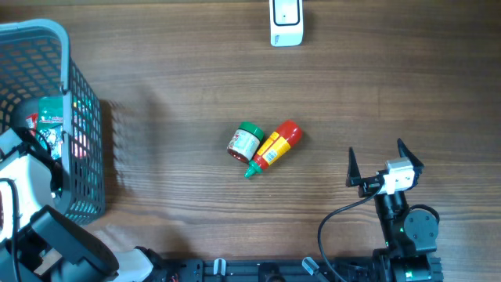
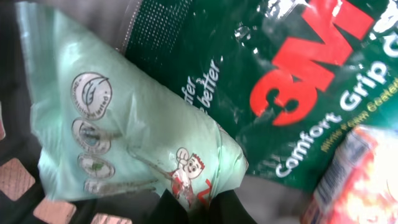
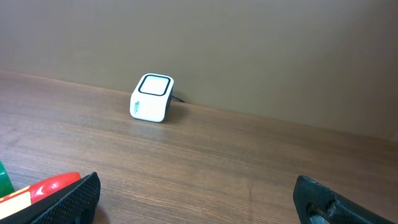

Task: Scan the item barcode
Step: 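Reach the left gripper into the basket and grasp the mint tissue pack, then carry the mint tissue pack out and drop it near the jar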

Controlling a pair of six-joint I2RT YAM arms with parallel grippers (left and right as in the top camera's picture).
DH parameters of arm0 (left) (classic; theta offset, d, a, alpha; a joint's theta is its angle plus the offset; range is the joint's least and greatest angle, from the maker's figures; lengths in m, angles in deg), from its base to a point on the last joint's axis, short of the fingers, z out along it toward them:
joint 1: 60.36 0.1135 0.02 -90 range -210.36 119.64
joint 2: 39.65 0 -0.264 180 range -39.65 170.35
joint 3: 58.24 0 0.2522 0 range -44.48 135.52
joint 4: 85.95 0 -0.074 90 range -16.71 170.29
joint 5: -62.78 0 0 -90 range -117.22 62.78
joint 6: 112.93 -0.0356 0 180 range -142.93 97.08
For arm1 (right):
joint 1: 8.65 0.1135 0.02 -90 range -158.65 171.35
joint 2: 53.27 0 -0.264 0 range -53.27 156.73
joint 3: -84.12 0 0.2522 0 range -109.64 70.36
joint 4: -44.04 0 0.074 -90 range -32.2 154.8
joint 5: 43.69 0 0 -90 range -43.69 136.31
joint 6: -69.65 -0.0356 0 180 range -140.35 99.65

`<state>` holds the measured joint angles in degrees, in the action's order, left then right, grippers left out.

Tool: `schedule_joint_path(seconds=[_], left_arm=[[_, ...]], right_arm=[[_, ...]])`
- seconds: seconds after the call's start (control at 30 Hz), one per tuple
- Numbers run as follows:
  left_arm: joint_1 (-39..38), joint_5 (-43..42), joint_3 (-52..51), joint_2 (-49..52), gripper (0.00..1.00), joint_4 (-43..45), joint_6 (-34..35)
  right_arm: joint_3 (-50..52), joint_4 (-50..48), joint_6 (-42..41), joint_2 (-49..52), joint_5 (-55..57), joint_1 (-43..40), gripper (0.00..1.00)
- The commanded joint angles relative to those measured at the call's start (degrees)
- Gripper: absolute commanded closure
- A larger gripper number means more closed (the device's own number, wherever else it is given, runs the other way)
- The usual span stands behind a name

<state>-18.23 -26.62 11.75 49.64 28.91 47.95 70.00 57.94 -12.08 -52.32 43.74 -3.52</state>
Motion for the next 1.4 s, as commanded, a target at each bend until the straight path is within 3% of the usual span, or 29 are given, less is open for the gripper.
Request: schedule_joint_path(seconds=[0.0, 0.23, 0.4, 0.5, 0.63, 0.73, 0.8, 0.9, 0.97, 1.37], left_arm=[[0.15, -3.1, 6.73, -2.19, 0.96, -1.01, -5.42], [0.09, -3.43, 26.75, -9.05, 0.96, -4.44, -16.26], [-0.44, -15.91, 37.79, -12.24, 0.96, -5.68, -23.85], [-4.35, -24.22, 39.36, -14.88, 0.96, -4.72, -27.26], [-17.2, -24.52, 39.36, -16.37, 0.96, -4.42, -31.43], [-28.24, -20.98, 39.36, -15.45, 0.96, -4.24, -37.66], [-36.33, -12.94, 39.36, -14.03, 0.96, -4.98, -42.32], [-46.12, 0.13, 39.34, -10.27, 0.96, -6.23, -43.5], [-50.56, 3.48, 39.34, -6.86, 0.96, -6.47, -43.65], [-60.35, 0.83, 39.26, 19.19, 0.96, -6.21, -44.09]], right_arm=[[0.04, -0.13, 0.74, 0.07, -0.52, 0.17, 0.0], [0.04, -0.13, 0.72, 0.07, -0.52, 0.17, 0.0], [0.04, -0.15, 0.74, 0.07, -0.52, 0.15, 0.0], [0.04, -0.13, 0.72, 0.07, -0.5, 0.17, 0.0], [0.04, -0.13, 0.72, 0.07, -0.52, 0.17, 0.0], [0.04, -0.13, 0.72, 0.07, -0.52, 0.15, 0.0], [0.04, -0.13, 0.72, 0.07, -0.5, 0.15, 0.0], [0.04, -0.13, 0.72, 0.07, -0.52, 0.15, 0.0], [0.04, -0.13, 0.72, 0.07, -0.52, 0.15, 0.0], [0.04, -0.13, 0.72, 0.07, -0.5, 0.15, 0.0]])
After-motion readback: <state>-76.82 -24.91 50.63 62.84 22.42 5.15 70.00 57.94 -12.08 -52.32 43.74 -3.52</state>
